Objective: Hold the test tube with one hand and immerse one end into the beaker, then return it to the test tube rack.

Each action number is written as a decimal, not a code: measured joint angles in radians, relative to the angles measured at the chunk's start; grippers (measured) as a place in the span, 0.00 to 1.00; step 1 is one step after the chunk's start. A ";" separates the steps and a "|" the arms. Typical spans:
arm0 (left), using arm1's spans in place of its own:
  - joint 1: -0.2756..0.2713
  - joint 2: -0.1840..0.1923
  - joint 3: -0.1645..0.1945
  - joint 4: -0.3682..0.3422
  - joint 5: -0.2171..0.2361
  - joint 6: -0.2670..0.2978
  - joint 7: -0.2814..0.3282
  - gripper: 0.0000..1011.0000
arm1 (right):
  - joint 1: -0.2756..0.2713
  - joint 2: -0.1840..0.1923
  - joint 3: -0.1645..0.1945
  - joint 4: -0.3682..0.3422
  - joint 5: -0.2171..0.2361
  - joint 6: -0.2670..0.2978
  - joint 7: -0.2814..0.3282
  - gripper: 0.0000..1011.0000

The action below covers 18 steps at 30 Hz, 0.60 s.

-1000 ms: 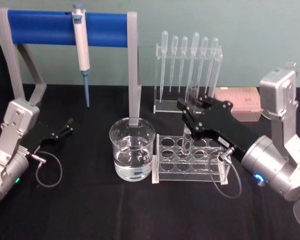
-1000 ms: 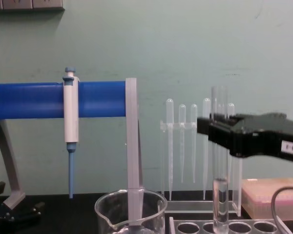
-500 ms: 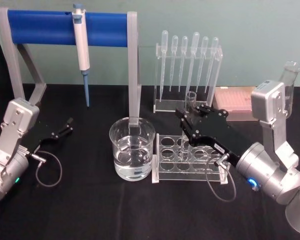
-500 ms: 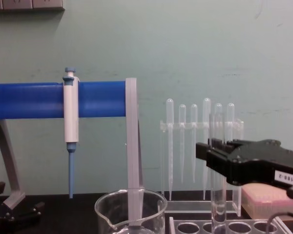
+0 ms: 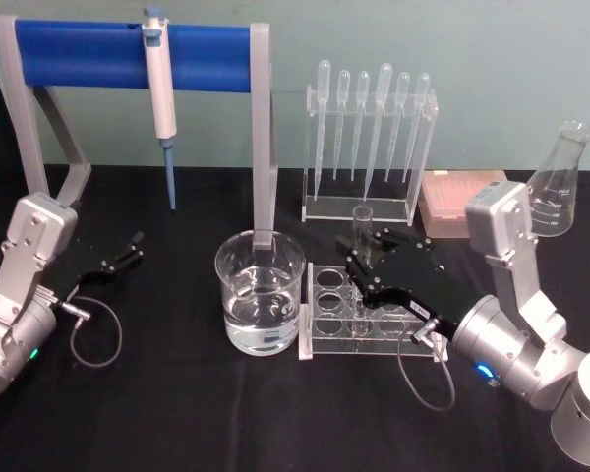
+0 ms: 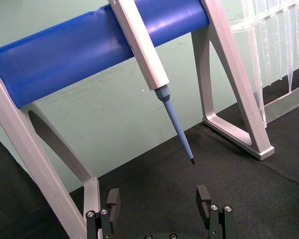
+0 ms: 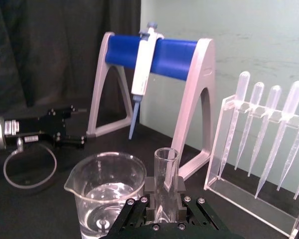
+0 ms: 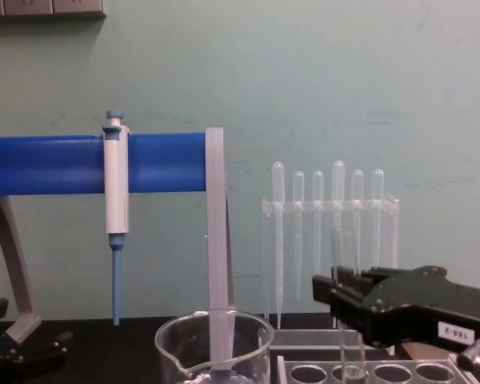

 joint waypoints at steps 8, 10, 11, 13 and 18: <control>0.000 0.000 0.000 0.000 0.000 0.000 0.000 0.99 | 0.025 0.006 -0.026 0.014 -0.043 0.043 0.008 0.34; 0.000 0.000 0.000 0.000 0.000 0.000 0.000 0.99 | 0.025 0.007 -0.028 0.013 -0.050 0.054 0.007 0.39; 0.000 0.000 0.000 0.000 0.000 0.000 0.000 0.99 | 0.025 0.008 -0.028 0.012 -0.052 0.058 0.007 0.44; 0.000 0.000 0.000 0.000 0.000 0.000 0.000 0.99 | 0.014 0.011 -0.024 -0.001 -0.053 0.066 0.006 0.52; 0.000 0.000 0.000 0.000 0.000 0.000 0.000 0.99 | -0.042 0.032 -0.001 -0.061 -0.054 0.093 -0.014 0.66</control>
